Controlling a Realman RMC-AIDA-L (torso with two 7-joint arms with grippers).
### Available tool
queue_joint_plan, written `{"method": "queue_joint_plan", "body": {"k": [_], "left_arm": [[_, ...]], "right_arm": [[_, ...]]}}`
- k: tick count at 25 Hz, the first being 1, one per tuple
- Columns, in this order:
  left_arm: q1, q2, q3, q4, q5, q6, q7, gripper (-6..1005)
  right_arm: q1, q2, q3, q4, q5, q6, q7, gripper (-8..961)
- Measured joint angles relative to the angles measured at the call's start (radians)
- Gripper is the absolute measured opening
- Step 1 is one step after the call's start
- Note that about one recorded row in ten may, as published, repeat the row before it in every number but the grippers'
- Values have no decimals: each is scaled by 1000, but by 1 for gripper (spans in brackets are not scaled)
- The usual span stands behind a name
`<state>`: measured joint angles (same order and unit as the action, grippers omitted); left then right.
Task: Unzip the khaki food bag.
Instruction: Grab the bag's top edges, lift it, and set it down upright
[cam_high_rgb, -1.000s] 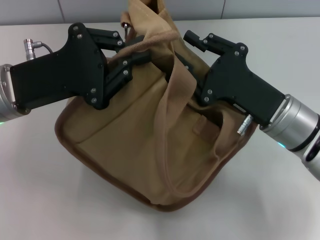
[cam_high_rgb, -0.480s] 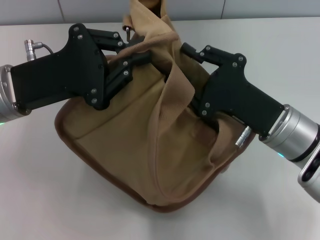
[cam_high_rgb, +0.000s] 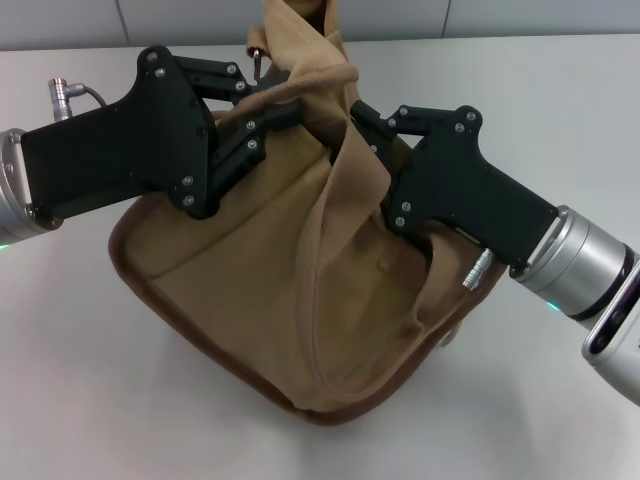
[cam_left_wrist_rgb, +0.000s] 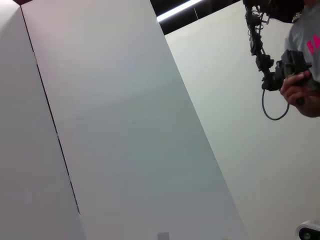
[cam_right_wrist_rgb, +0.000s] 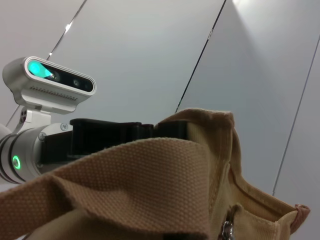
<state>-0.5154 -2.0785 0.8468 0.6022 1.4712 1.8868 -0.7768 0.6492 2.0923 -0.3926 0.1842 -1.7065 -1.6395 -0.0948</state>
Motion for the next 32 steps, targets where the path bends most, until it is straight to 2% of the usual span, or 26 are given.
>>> {"method": "queue_joint_plan", "body": {"k": [9,20,25,32], "left_arm": [[0,0,0,-3,-12,-4,7,91],[4,0,-1,-4,-56,-18,10,91],[1,0,5,-5,-58,-19,9,90],[-2,0,23,-6,-60,-20,11,90]], "right_arm": [[-37,-6,-8,-7,-4,-22,7,40],[-213,-11,-14,-109,-64,-151,27,11],[-268,-9,-4,-143,-80,-188,74,0],[-245,-4,63,-122,-75,-261,103,42]]}}
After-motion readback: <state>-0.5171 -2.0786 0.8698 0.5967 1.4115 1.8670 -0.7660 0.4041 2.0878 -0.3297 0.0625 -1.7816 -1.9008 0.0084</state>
